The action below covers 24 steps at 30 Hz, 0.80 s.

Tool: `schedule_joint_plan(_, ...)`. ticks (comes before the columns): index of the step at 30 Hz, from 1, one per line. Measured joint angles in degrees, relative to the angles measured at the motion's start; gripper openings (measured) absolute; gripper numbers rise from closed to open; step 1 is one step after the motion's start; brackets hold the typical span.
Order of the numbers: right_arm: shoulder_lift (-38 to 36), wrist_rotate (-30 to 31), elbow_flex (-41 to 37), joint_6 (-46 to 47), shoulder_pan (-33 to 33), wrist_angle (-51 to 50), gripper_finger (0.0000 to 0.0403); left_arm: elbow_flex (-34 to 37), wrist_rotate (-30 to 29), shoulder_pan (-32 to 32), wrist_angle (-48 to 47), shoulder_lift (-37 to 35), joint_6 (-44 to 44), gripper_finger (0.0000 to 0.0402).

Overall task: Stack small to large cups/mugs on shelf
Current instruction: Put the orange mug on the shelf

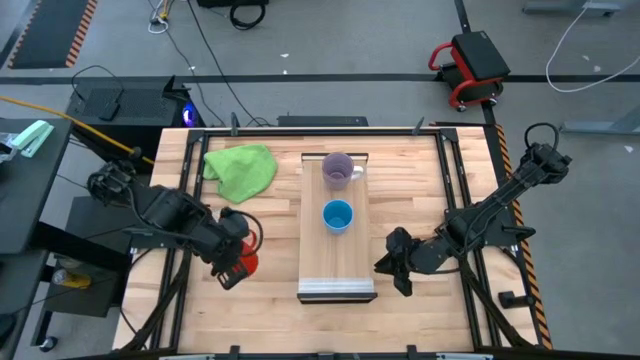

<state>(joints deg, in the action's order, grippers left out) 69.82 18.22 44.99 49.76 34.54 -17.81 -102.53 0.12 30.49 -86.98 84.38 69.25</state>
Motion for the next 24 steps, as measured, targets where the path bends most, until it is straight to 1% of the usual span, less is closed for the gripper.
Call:
schedule_joint_plan(4,0.0,0.0,0.0,0.2,-1.8,-0.5,0.0073,-0.5,0.0,-1.6,0.7,0.0,-5.9,0.0009)
schedule_joint_plan(7,0.0,0.0,0.0,1.8,-3.4,-1.7,0.0073,-0.6,0.2,-3.1,1.7,0.6,-12.0,0.0009)
schedule_joint_plan(12,-0.1,0.3,0.0,4.7,-6.0,-2.4,0.0073,-0.5,2.4,-5.4,2.1,3.1,-24.0,0.0009)
schedule_joint_plan(16,-0.1,4.8,0.0,5.7,-7.2,-2.4,0.0073,-0.8,2.7,-6.6,0.9,6.0,-32.6,0.0008)
schedule_joint_plan(19,-0.1,6.8,0.0,5.7,-7.7,-2.3,0.0073,-3.4,2.4,-7.3,-3.4,8.4,-36.3,0.0008)
schedule_joint_plan(22,-0.1,7.1,0.0,5.6,-7.9,-2.3,0.0073,-6.0,1.5,-7.3,-2.5,9.3,-39.7,0.0008)
schedule_joint_plan(24,-0.1,7.0,0.0,5.5,-7.9,-2.3,0.0073,-9.1,-0.4,-7.4,-3.1,10.2,-40.3,0.0008)
